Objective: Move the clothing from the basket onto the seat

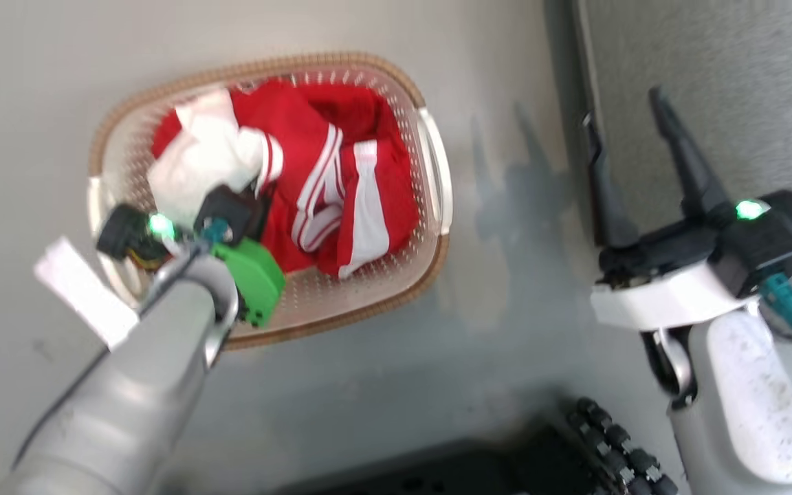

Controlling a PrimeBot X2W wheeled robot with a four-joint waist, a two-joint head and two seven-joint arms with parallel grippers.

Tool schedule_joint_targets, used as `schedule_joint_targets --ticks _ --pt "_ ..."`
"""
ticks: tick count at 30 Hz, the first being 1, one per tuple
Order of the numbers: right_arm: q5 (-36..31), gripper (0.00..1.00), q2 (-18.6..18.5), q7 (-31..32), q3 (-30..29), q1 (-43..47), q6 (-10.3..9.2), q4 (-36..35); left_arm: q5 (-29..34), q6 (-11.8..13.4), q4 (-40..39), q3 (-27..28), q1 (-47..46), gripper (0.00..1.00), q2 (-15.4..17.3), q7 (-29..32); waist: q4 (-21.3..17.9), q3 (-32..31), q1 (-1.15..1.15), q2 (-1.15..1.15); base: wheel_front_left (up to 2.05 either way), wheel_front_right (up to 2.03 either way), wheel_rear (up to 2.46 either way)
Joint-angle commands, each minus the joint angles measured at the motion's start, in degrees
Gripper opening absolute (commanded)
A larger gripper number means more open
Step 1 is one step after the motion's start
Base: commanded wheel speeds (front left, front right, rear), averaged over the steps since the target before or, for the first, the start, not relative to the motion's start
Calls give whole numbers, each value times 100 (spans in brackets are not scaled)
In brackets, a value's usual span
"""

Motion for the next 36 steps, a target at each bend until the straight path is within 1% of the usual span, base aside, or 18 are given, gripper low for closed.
schedule_joint_targets --ticks 1,6,12,18,24,28,36 --pt "-60 100 -20 -2 58 227 -8 76 59 81 -218 103 333 0 29 -19 342 -1613 0 0 0 0 0" --pt "-129 100 -23 -2 234 776 -8 320 304 311 -1096 541 1307 0 99 -18 400 -2682 0 0 0 0 0" --pt "-139 100 -23 -2 390 1451 -8 613 582 506 -1978 982 2249 0 121 -13 402 -3811 0 0 0 0 0" --pt "-100 100 -23 -2 583 1994 -8 805 777 659 -2824 1452 3000 0 171 -13 303 -4602 0 0 0 0 0" --pt "9 100 -22 -2 682 2248 -8 845 1008 787 -3510 1733 3420 0 272 -13 253 -4927 0 0 0 0 0" --pt "120 100 -21 -2 730 2336 -8 828 1075 841 -3830 1894 3645 0 319 -13 216 -5075 0 0 0 0 0" --pt "225 100 -20 -2 838 2367 -8 743 1102 833 -4290 2013 3873 0 348 -13 238 -5117 0 0 0 0 0"
